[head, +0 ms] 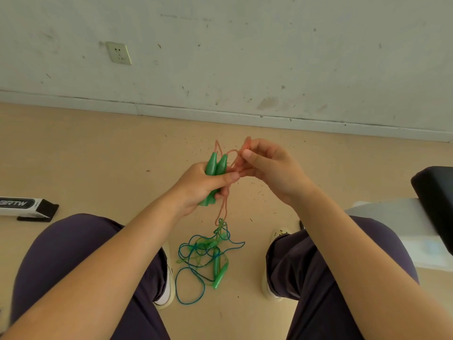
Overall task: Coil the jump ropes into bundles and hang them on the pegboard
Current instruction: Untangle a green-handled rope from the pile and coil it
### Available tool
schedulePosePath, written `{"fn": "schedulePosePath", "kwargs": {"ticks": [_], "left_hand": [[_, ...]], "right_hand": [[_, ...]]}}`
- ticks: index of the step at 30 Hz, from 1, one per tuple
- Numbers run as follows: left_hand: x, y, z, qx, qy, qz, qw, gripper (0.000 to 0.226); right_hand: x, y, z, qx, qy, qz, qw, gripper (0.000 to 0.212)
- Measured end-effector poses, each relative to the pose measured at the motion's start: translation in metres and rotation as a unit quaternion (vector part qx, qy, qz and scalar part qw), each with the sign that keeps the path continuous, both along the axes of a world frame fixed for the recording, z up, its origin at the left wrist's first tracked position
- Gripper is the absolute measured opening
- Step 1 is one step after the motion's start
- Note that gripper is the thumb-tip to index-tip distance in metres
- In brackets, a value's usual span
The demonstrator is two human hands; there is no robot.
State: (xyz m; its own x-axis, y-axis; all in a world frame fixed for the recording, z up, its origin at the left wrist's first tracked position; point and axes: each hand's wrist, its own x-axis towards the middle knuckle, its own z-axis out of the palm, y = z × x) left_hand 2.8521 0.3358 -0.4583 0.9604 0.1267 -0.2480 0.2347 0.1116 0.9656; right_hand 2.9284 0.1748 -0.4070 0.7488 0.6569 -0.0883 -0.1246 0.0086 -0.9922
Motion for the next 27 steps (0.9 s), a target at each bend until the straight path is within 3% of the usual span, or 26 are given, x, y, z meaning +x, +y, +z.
{"fn": "schedulePosePath", "kwargs": {"ticks": [3, 5, 10, 13, 16, 18, 22, 27], "left_hand": [[-0.004, 0.001, 0.005, 0.049, 0.025, -0.077, 0.995, 0.018], [-0.005, 0.002, 0.003, 0.064, 0.042, -0.1, 0.992, 0.027], [-0.009, 0.001, 0.003, 0.084, 0.092, -0.09, 0.988, 0.015], [-0.007, -0.001, 0.004, 0.069, 0.06, -0.052, 0.994, 0.025], [-0.005, 0.001, 0.009, -0.006, 0.028, 0.002, 1.0, 0.013], [-0.004, 0.001, 0.014, -0.05, 0.017, 0.02, 0.998, 0.023], [-0.004, 0.004, 0.019, -0.108, -0.003, 0.056, 0.993, 0.02], [-0.002, 0.012, 0.022, -0.155, -0.052, 0.118, 0.979, 0.012]], "right_hand": [[0.007, -0.004, 0.002, 0.013, 0.002, -0.059, 0.998, 0.01], [0.013, -0.008, 0.003, 0.034, 0.023, -0.12, 0.992, 0.009], [0.019, -0.013, -0.003, 0.045, 0.073, -0.223, 0.971, 0.007], [0.016, -0.009, -0.009, 0.01, 0.066, -0.167, 0.984, 0.014], [0.009, -0.006, -0.012, -0.038, 0.038, -0.076, 0.996, 0.022], [0.003, -0.003, -0.016, -0.074, 0.0, -0.008, 0.997, 0.026], [-0.004, 0.003, -0.023, -0.105, -0.006, 0.082, 0.991, 0.029], [-0.003, 0.003, -0.023, -0.206, -0.06, 0.154, 0.964, 0.009]]}}
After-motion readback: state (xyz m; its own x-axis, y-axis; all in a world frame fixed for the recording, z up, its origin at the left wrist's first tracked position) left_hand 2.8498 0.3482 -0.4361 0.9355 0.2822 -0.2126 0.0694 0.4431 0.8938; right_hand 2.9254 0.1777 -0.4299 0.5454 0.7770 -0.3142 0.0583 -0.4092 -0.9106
